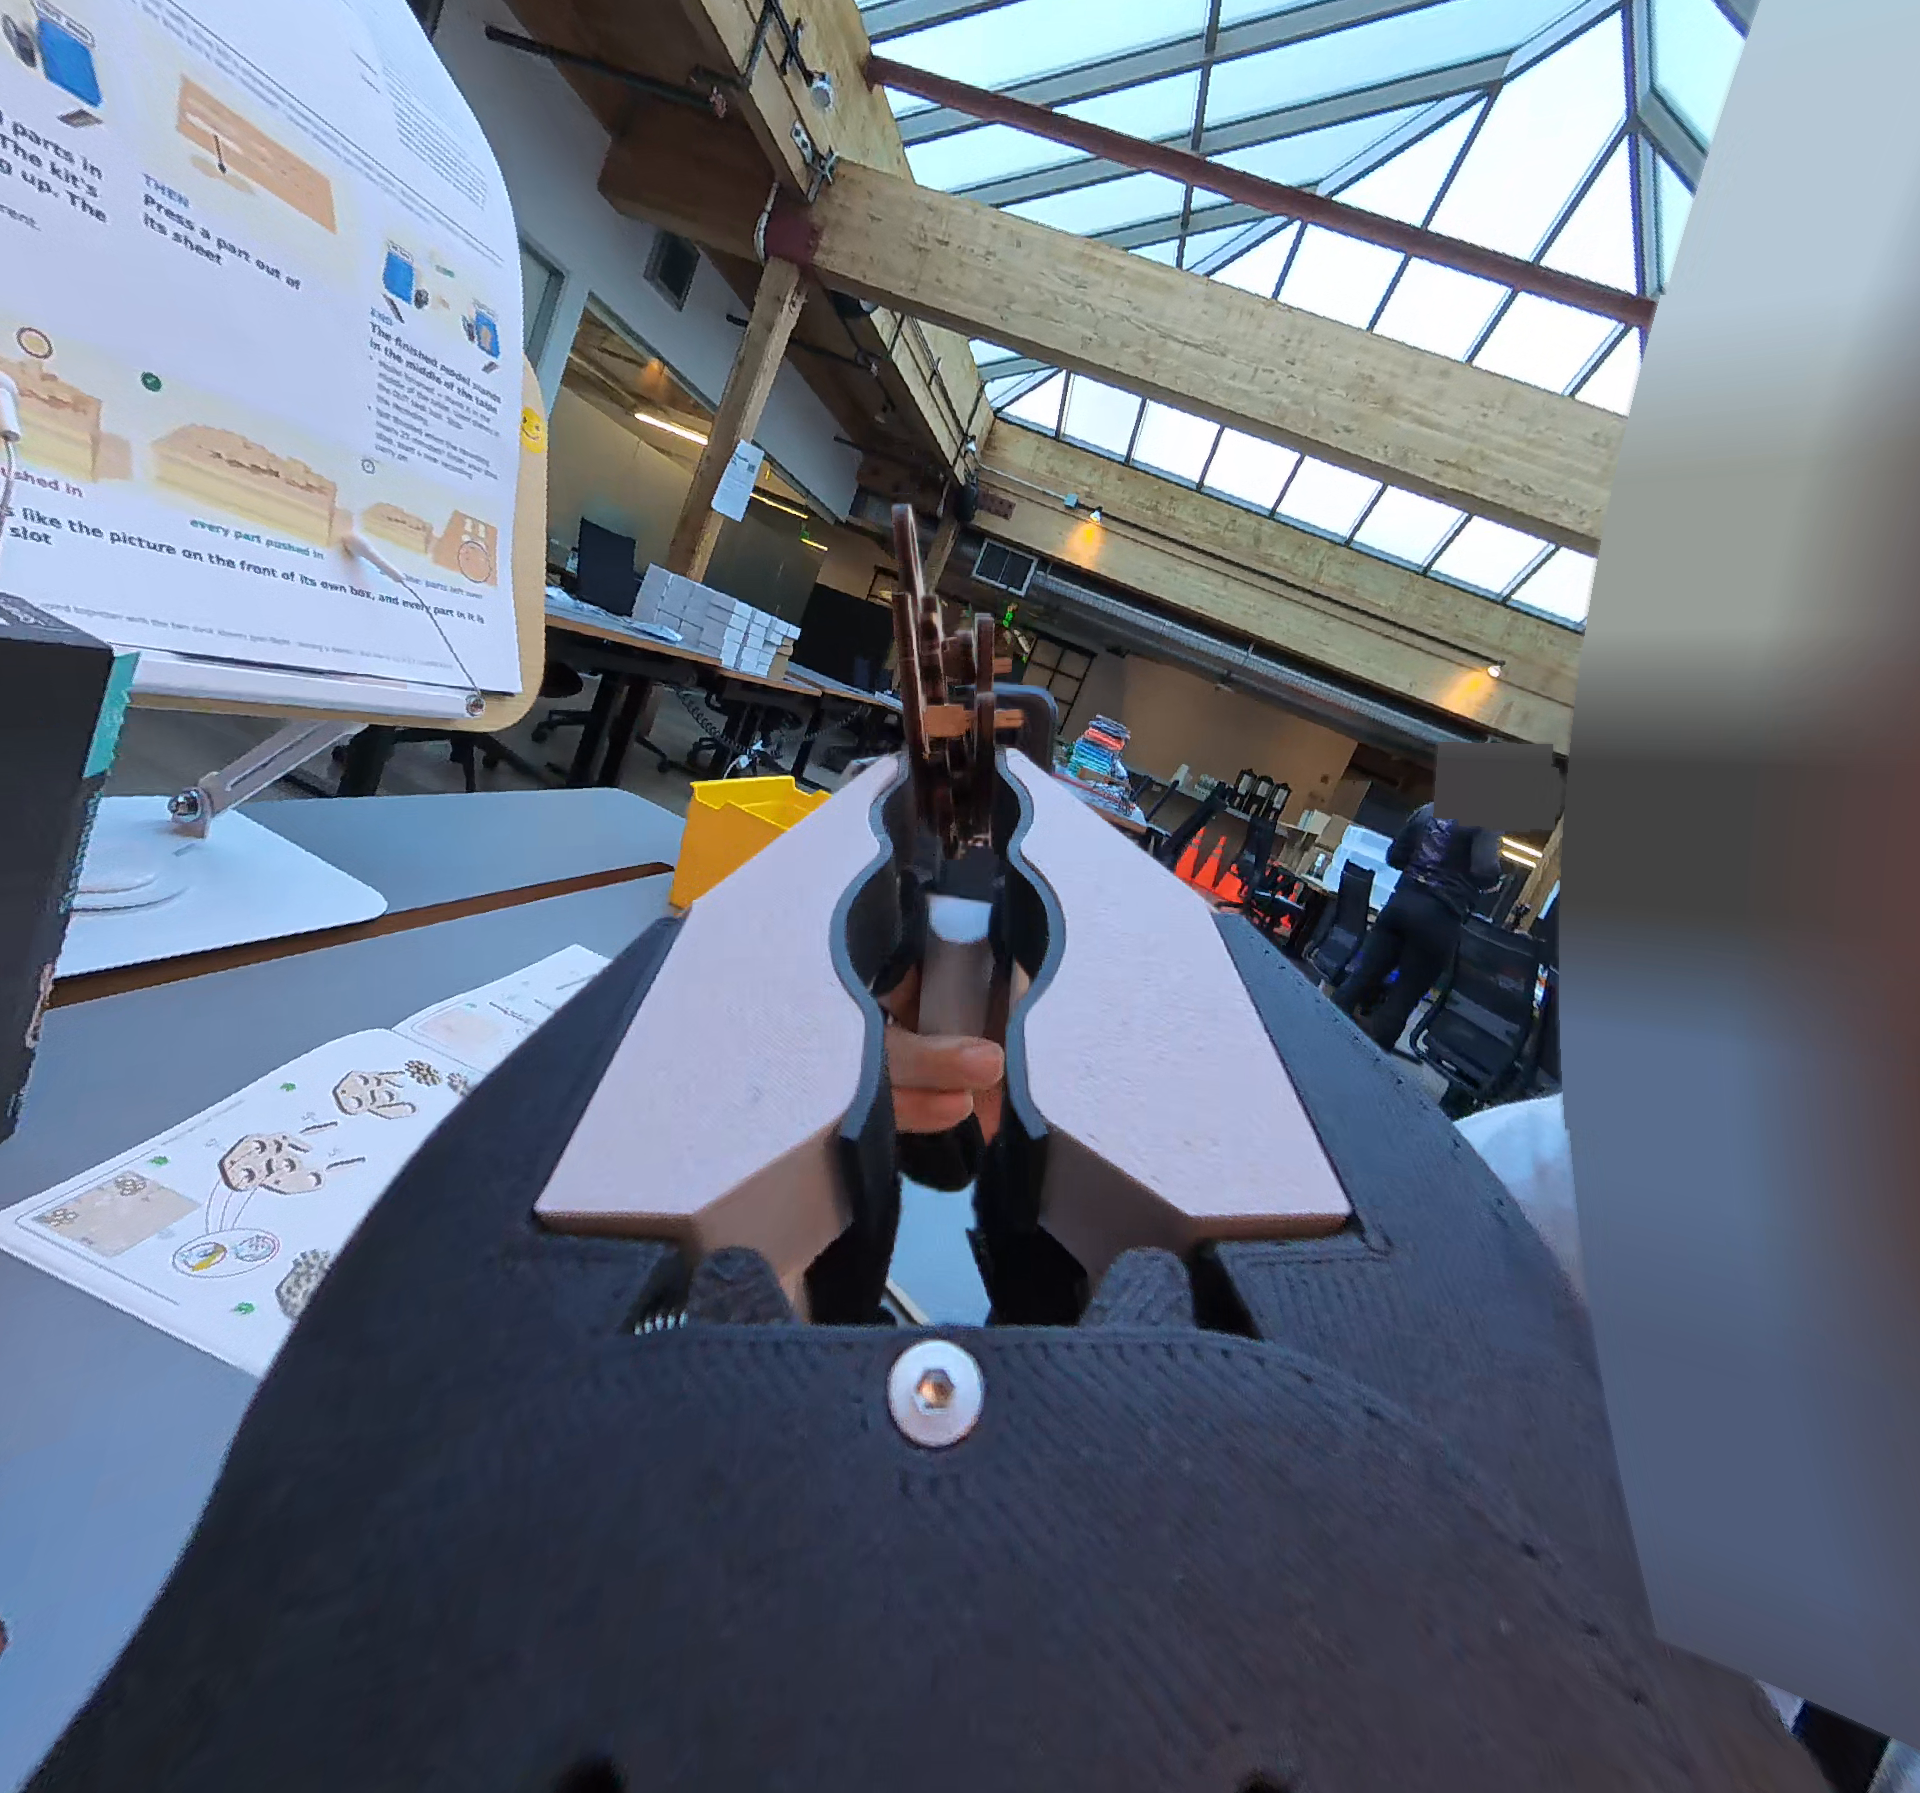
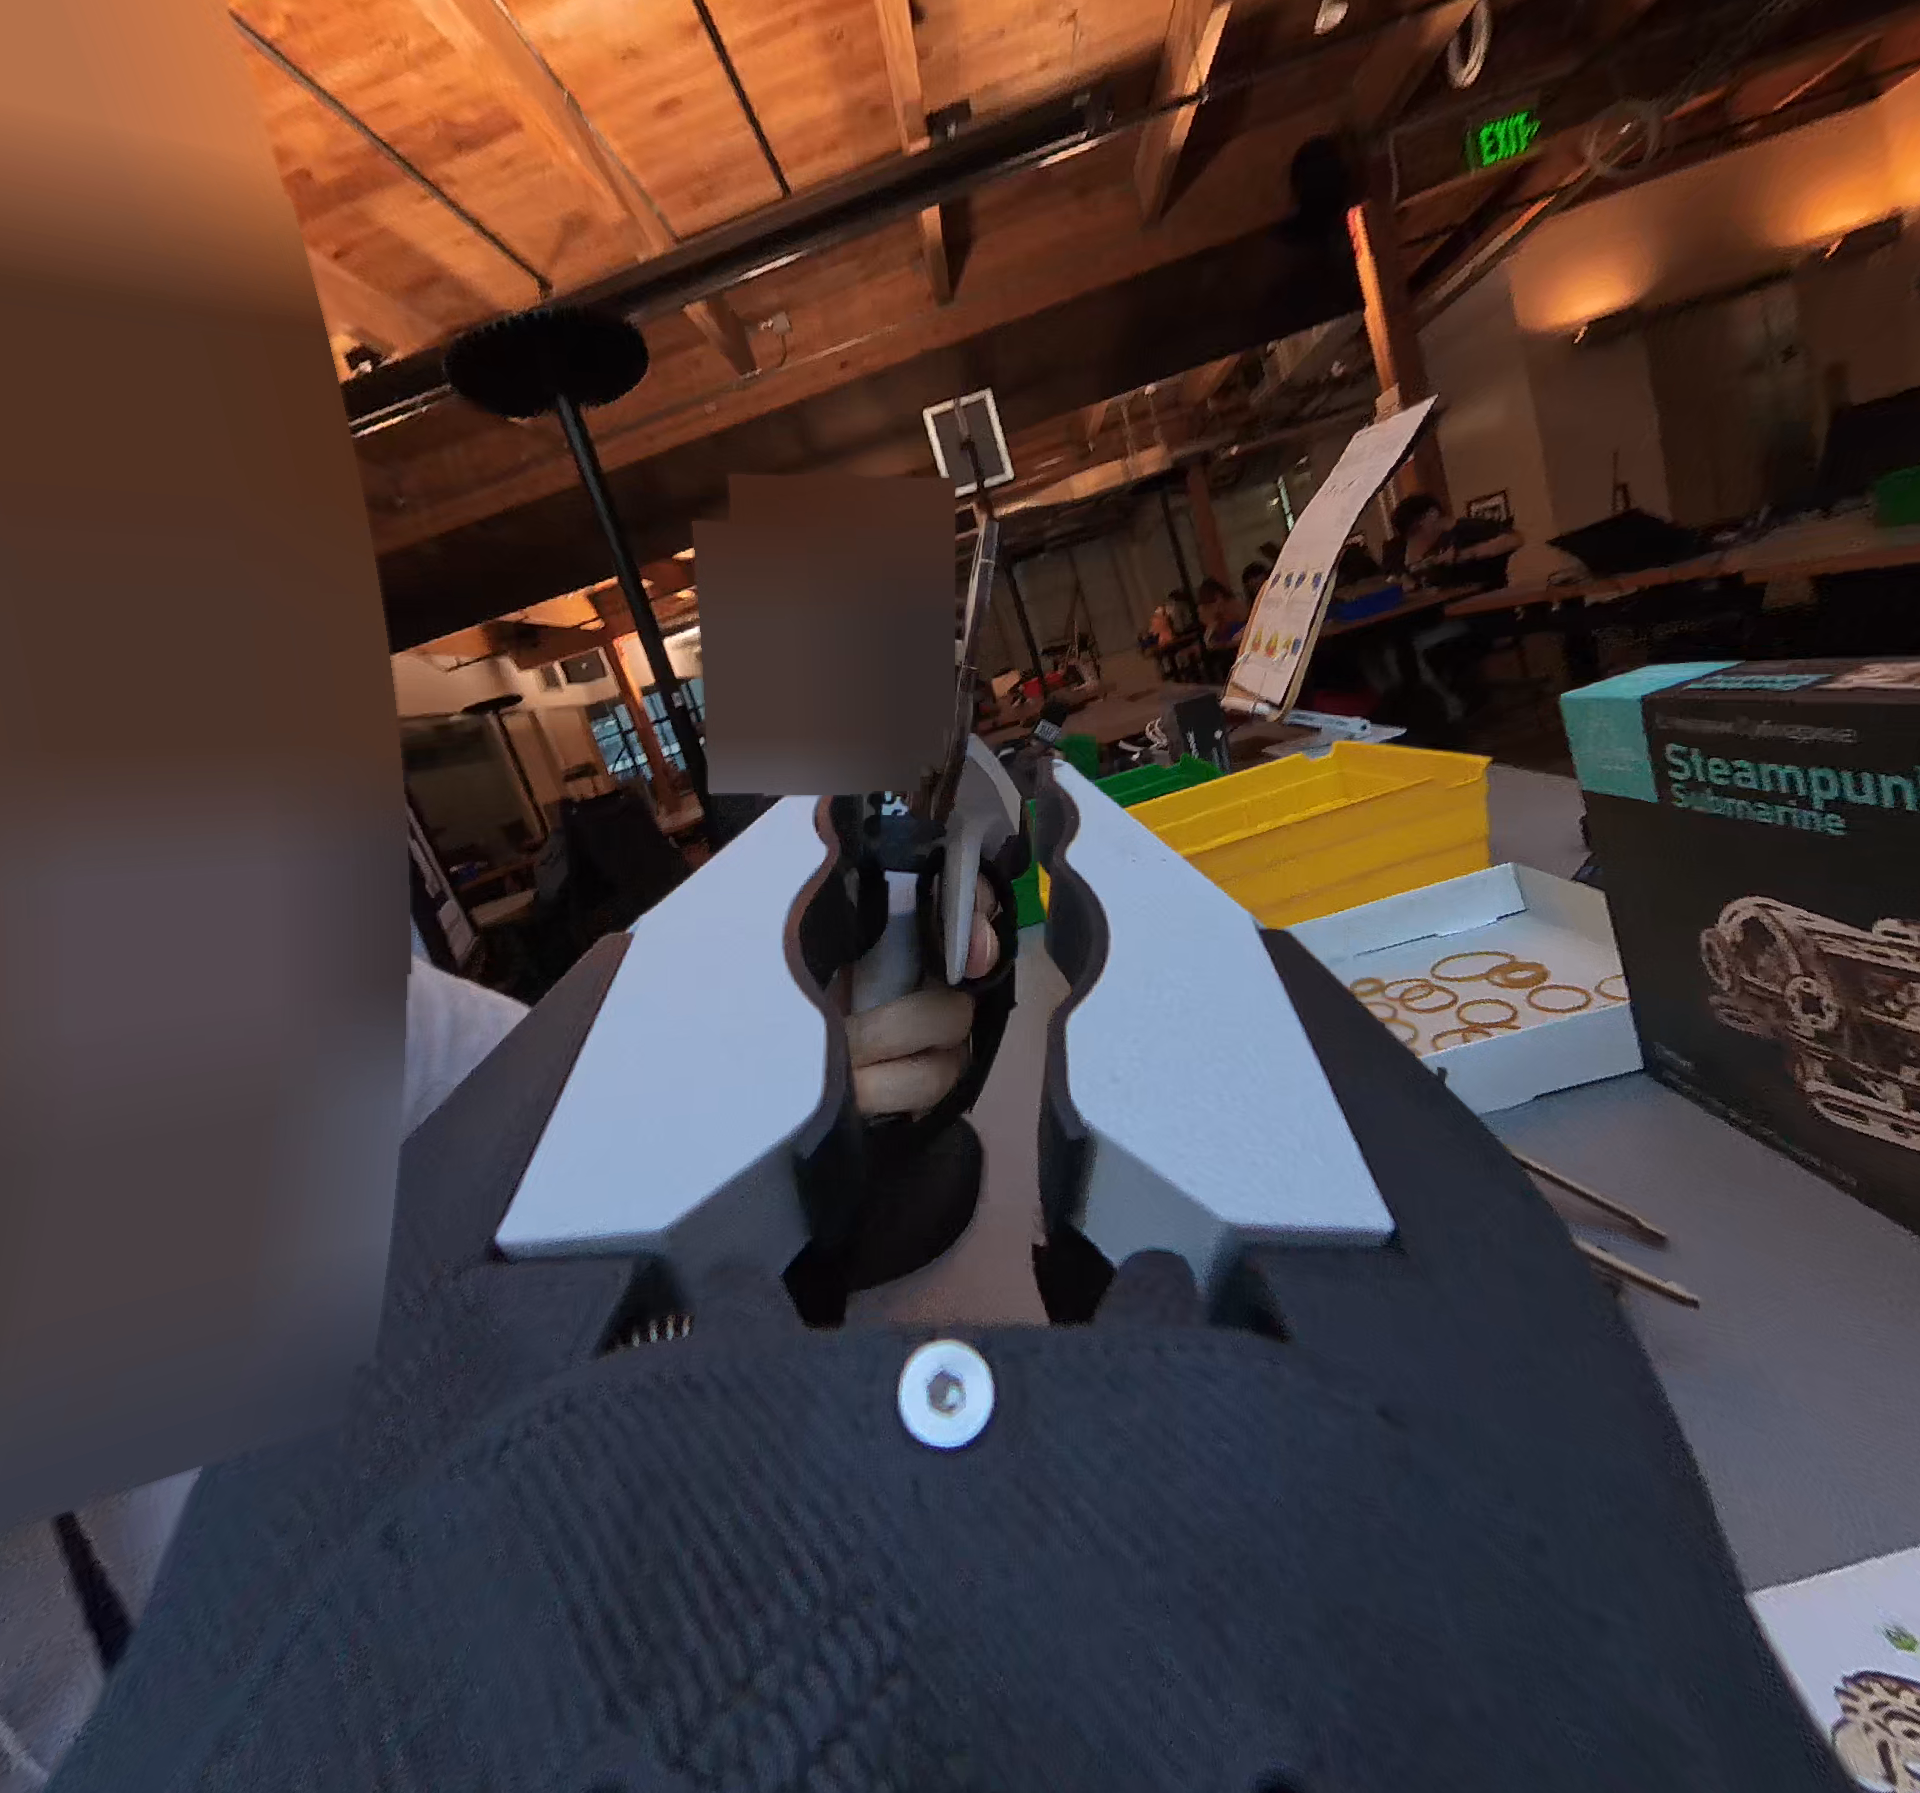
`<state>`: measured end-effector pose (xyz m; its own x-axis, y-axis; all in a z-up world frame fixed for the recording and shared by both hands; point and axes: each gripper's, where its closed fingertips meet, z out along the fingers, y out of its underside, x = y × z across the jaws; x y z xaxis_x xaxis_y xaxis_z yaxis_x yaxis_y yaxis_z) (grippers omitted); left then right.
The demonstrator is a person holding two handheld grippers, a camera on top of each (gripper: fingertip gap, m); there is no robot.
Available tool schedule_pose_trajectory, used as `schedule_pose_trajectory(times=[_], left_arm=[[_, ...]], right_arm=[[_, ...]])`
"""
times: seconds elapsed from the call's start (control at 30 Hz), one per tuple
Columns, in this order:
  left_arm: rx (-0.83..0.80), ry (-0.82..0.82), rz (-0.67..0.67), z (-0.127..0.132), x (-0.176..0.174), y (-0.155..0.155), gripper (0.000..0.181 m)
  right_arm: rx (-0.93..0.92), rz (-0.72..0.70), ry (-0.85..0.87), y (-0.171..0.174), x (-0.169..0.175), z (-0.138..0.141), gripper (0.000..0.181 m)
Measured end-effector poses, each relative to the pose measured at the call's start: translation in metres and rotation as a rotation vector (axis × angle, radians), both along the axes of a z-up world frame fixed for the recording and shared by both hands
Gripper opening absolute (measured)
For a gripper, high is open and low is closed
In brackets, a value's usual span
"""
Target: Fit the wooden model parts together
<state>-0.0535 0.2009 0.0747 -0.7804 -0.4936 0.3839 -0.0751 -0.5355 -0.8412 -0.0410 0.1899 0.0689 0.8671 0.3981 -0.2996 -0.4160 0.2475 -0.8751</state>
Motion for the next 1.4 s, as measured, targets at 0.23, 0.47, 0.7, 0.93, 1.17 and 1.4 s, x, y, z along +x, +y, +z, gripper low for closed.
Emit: schedule_pose_trajectory(times=[0.23, 0.47, 0.7, 0.93, 1.17, 1.4], left_arm=[[0.058, 0.048, -0.043, -0.011, 0.004, -0.007, 0.011], [0.066, 0.053, -0.062, -0.015, 0.007, -0.007, 0.011], [0.040, 0.040, -0.023, -0.018, 0.010, -0.011, 0.016], [0.002, 0.044, -0.043, -0.020, 0.010, -0.006, 0.011], [0.025, -0.007, -0.070, -0.014, 0.002, -0.009, 0.011], [0.243, 0.023, -0.153, -0.034, 0.006, -0.006, 0.011]], right_arm=[[-0.141, 0.098, 0.002, 0.001, -0.003, -0.008, 0.010], [-0.143, 0.126, 0.104, 0.001, 0.000, -0.012, 0.010], [-0.081, 0.141, 0.181, 0.008, -0.005, -0.017, 0.010], [-0.029, 0.093, 0.175, 0.014, -0.007, -0.022, 0.010], [0.058, 0.097, 0.146, 0.011, -0.016, -0.016, 0.010], [0.000, -0.001, -0.195, -0.016, 0.014, 0.000, 0.040]])
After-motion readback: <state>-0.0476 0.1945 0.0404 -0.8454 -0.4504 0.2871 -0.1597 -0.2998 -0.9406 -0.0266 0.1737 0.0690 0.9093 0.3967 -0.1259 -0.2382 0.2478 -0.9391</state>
